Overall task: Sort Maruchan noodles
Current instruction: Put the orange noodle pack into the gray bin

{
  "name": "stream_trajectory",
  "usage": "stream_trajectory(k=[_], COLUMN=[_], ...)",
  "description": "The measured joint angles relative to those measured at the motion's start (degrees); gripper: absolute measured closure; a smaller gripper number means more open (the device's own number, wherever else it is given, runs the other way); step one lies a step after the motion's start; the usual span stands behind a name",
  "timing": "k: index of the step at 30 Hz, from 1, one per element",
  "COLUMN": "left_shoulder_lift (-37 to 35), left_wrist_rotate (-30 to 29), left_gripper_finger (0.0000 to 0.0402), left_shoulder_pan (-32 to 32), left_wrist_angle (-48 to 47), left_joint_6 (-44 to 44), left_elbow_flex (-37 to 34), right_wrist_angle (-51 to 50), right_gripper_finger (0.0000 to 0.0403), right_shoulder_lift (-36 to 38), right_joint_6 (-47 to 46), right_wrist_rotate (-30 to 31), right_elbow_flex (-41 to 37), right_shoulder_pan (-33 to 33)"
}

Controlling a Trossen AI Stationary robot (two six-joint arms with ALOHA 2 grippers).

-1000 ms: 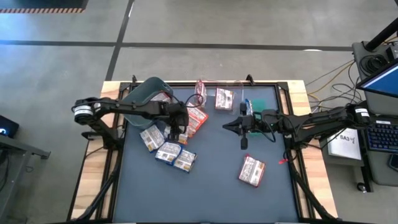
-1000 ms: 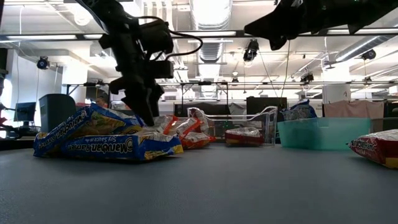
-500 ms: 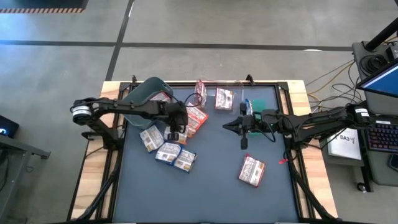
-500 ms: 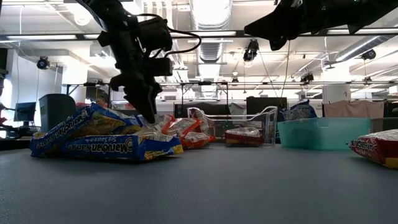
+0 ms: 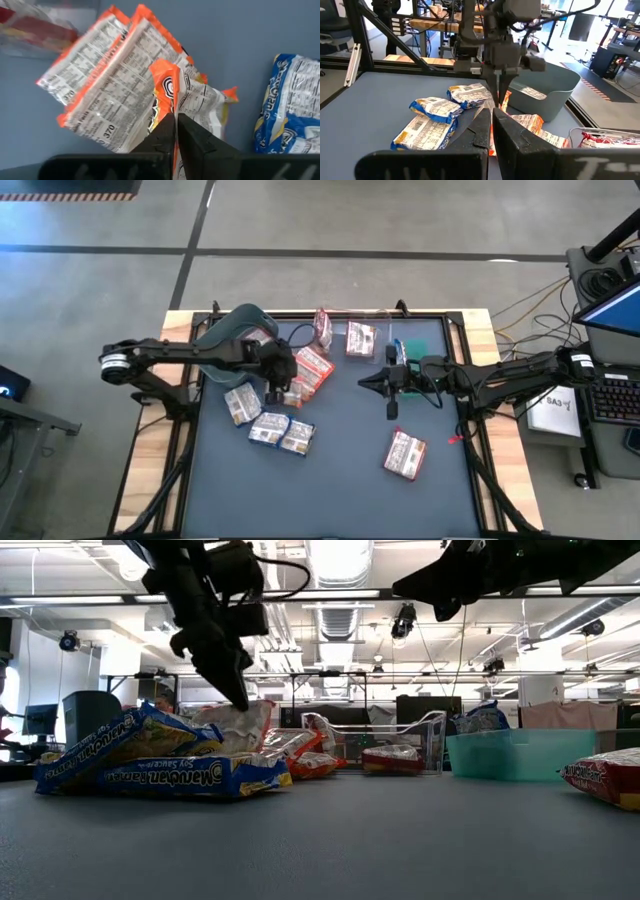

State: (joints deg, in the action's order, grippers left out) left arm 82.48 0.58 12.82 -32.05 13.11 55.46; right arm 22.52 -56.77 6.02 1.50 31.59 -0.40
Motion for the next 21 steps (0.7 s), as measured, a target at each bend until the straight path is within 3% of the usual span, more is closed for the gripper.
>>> stream_trajectory(k=[10,15,21], left_shoulder_lift=[-6.15,-5.47,-3.66], left_wrist_rotate=[-3.04,-3.07,-3.03], left_gripper_finger=[0.0401,0.0401,0.0394], left_shoulder_pan=[-3.45,-6.99,-6.89], left_wrist_angle=[0.15,0.69,3.31], left_joint_6=[-7.14,-9.12,-8.17], left_elbow_flex=[0.04,-0.75,-1.12], right_wrist_angle=[0.01,0.0,0.0], right_gripper_finger=[0.0394,0.0394,0.0394], right_shoulder_lift=[0.0,0.0,0.0], right_joint_6=[-0.45,-0.44,-1.05], right_wrist_rotate=[0.02,0.04,0.07], right_elbow_flex=[0.0,0.0,0.0], right_shoulder_pan=[0.02,0.02,-0.01])
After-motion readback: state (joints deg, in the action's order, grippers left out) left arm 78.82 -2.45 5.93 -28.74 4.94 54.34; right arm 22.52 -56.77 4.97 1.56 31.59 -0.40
